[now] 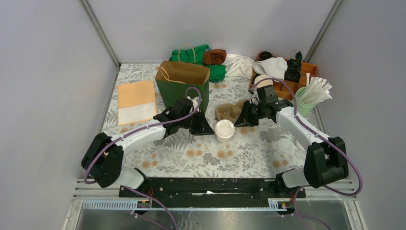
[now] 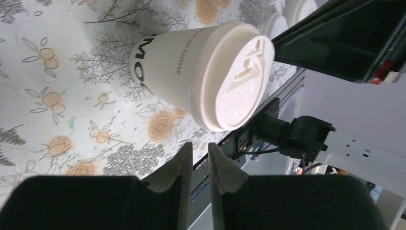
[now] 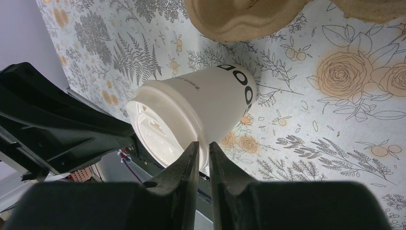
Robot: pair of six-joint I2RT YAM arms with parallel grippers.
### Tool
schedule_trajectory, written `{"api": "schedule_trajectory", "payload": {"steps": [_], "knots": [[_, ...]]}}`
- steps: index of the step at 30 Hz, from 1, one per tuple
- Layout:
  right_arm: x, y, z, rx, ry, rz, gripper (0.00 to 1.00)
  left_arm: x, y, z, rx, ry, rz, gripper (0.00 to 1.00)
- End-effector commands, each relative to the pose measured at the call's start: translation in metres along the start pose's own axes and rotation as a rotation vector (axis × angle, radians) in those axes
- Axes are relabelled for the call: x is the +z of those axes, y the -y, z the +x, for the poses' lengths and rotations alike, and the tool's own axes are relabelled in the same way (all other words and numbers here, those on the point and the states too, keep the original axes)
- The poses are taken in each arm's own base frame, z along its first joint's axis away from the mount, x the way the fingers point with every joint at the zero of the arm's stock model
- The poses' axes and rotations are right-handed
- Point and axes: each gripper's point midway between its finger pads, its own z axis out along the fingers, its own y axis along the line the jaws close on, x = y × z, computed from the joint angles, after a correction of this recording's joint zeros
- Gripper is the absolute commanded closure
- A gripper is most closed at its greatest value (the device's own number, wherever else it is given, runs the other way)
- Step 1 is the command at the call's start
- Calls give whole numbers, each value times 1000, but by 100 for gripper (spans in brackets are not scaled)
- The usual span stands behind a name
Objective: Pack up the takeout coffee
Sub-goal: Close the cup lid on the coffee cup.
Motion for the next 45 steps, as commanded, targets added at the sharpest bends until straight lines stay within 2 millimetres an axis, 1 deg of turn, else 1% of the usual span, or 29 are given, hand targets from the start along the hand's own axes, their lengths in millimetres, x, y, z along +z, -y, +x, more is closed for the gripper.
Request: {"api": "schedule_trajectory", "payload": {"steps": [1, 13, 20, 25, 28, 33, 45], "knots": [[-4, -11, -6, -36, 2, -38, 80, -6, 34, -16, 23, 63, 150, 78], [1, -14, -8, -31, -11, -63, 80, 4, 28, -19, -5, 56, 163, 80], [2, -14, -8, -31, -14, -63, 80, 8, 19, -19, -25, 48, 130, 86], [3, -13, -7, -29, -19, -63, 80, 11, 14, -19, -32, 41, 110, 87], [3, -13, -7, -28, -17, -63, 80, 11, 7, -17, -48, 31, 81, 87], [4, -12, -7, -25, -20, -64, 80, 10, 3, -18, -57, 31, 63, 83], [5, -12, -5, -22, -26, -67, 80, 16, 9, -19, -56, 16, 101, 79]]}}
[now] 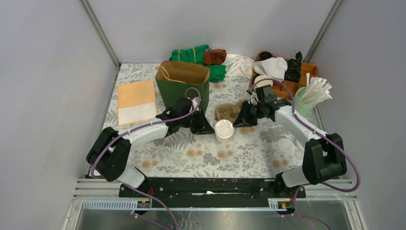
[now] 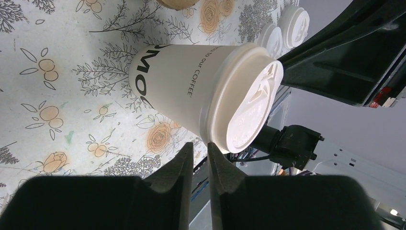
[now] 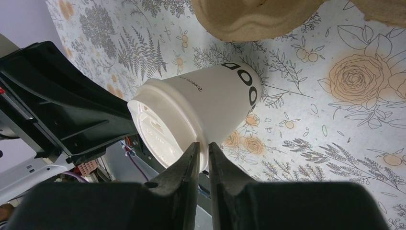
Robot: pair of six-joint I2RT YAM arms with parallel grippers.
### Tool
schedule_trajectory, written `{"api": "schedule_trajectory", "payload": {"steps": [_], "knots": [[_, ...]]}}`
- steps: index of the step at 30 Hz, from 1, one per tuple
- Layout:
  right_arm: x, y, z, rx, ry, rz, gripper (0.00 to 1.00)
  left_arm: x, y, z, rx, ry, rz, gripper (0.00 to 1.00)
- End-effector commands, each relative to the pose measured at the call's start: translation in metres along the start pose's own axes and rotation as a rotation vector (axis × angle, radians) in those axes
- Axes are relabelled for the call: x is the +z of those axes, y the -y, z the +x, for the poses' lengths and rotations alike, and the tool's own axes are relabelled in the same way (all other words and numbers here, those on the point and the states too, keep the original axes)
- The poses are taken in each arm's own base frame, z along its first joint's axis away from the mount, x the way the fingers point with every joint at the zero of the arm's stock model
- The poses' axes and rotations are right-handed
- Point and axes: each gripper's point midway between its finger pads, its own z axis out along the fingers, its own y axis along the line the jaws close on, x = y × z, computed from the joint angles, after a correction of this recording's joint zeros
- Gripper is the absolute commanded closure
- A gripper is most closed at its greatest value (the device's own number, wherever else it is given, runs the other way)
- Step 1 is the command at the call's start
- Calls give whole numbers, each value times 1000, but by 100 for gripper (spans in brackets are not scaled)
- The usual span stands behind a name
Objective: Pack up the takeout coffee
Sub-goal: Close the cup lid on the coffee cup.
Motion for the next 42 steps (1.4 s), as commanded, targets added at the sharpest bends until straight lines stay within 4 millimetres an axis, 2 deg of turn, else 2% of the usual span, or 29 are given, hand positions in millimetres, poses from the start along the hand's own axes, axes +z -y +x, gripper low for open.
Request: {"api": "schedule_trajectory", "payload": {"steps": [1, 14, 30, 42], "knots": [[-2, -9, -7, -25, 12, -32, 80, 1, 17, -11, 26, 20, 55, 78], [-2, -7, -4, -18, 9, -30, 81, 0, 24, -15, 45, 34, 75, 73], [4, 6, 6, -2, -9, -4, 84, 1, 29, -18, 61, 37, 92, 71], [6, 12, 12, 5, -20, 8, 84, 9, 15, -16, 49, 16, 48, 74]]}}
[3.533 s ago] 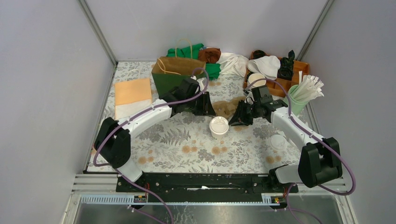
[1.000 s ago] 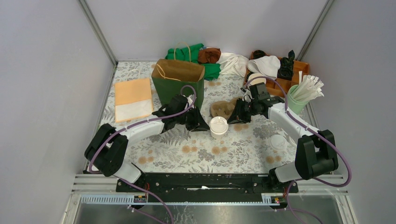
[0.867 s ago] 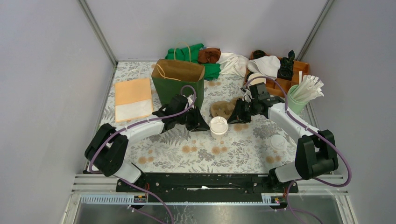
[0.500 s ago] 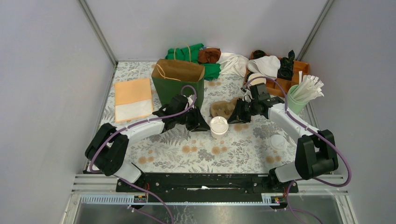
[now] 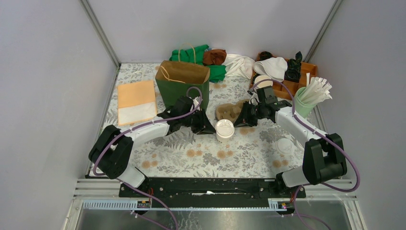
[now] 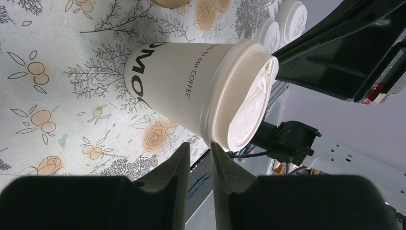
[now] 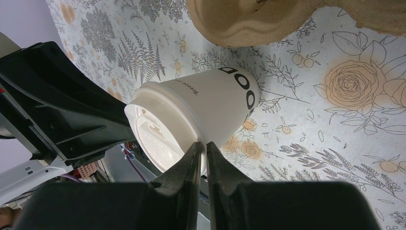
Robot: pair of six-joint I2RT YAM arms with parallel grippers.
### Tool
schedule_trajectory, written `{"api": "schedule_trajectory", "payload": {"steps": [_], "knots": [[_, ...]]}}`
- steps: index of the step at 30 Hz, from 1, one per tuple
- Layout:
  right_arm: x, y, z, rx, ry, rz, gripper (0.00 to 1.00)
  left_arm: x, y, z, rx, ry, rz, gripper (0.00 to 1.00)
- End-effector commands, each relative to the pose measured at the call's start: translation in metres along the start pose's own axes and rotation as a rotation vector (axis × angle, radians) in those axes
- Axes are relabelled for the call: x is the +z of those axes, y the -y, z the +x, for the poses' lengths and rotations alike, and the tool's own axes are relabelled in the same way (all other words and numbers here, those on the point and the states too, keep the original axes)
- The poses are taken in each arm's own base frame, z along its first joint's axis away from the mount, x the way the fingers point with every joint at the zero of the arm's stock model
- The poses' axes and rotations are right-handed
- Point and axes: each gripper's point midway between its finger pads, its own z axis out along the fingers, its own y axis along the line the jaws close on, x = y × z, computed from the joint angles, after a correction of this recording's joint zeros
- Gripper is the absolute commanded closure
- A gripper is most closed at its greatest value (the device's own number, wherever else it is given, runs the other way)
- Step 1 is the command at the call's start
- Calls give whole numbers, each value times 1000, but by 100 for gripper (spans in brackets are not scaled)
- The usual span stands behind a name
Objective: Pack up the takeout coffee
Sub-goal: Close the cup lid on the coffee cup.
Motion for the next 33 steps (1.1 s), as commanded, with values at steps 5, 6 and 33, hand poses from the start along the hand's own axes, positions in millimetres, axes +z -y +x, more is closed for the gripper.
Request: {"api": "schedule_trajectory", "payload": {"steps": [5, 6, 33], "knots": [[1, 9, 15, 8, -36, 17, 84, 9, 3, -12, 42, 24, 2, 75], [2, 9, 15, 8, -37, 17, 84, 9, 1, -12, 42, 21, -5, 75], [-27, -11, -18, -19, 95, 72, 78, -23, 40, -40, 150, 118, -40, 73]]}}
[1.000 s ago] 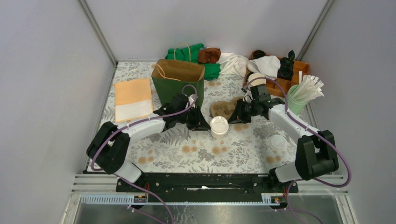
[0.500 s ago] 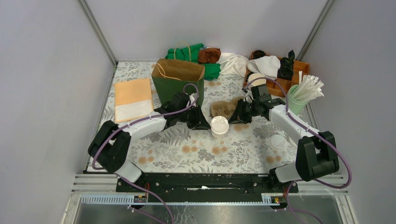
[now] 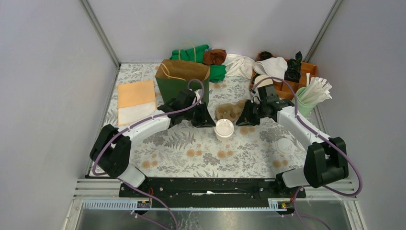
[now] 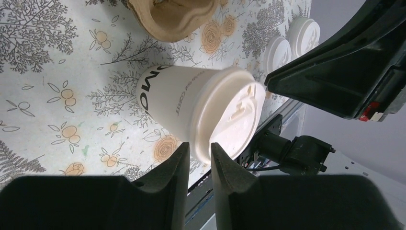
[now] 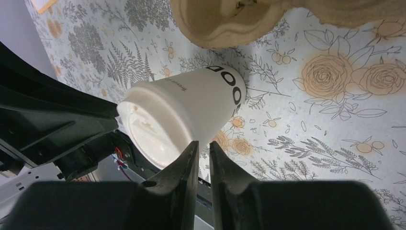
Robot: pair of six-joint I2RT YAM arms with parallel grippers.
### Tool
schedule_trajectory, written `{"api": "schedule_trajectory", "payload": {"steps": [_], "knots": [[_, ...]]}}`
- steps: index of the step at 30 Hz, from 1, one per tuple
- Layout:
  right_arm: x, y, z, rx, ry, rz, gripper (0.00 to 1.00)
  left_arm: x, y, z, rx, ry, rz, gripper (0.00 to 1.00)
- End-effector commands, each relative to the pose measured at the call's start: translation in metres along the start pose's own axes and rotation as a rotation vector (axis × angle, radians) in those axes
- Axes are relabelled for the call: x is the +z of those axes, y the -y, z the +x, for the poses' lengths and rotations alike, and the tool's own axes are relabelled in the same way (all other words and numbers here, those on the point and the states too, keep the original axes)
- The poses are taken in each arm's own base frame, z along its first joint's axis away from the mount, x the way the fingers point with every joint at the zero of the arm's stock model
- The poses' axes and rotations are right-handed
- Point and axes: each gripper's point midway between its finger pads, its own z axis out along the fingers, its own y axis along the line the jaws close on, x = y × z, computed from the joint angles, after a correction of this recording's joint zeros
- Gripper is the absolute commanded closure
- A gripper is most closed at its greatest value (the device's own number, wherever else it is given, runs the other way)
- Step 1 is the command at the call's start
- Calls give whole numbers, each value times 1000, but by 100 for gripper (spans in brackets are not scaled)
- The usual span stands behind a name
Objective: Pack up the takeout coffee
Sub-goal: Close the cup lid on the coffee cup.
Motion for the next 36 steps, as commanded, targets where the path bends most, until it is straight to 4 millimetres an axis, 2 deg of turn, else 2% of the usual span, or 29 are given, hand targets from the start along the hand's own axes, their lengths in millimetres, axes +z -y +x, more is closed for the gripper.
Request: {"api": "schedule_trajectory", "payload": {"steps": [1, 6, 11, 15, 19, 28, 36], "knots": [[-17, -17, -14, -30, 61, -5, 78, -18, 26, -16, 61, 68, 42, 73], [-20, -20, -15, -40, 61, -12, 75, -20, 33, -19, 63, 77, 70, 71], [-23, -29, -13, -63, 52, -63, 63, -22, 45, -24, 90, 88, 103, 67], [-23, -31, -9, -63, 38, -79, 62, -19, 47, -26, 116, 92, 96, 67], [-26, -30, 1, -15, 43, -92, 62, -17, 50, -35, 167, 100, 75, 67], [-27, -17, 33, 71, 41, -109, 52, -10, 63, -54, 303, 94, 69, 58], [-22, -15, 39, 103, 28, -127, 60, 3, 64, -58, 472, 47, 71, 52]]}}
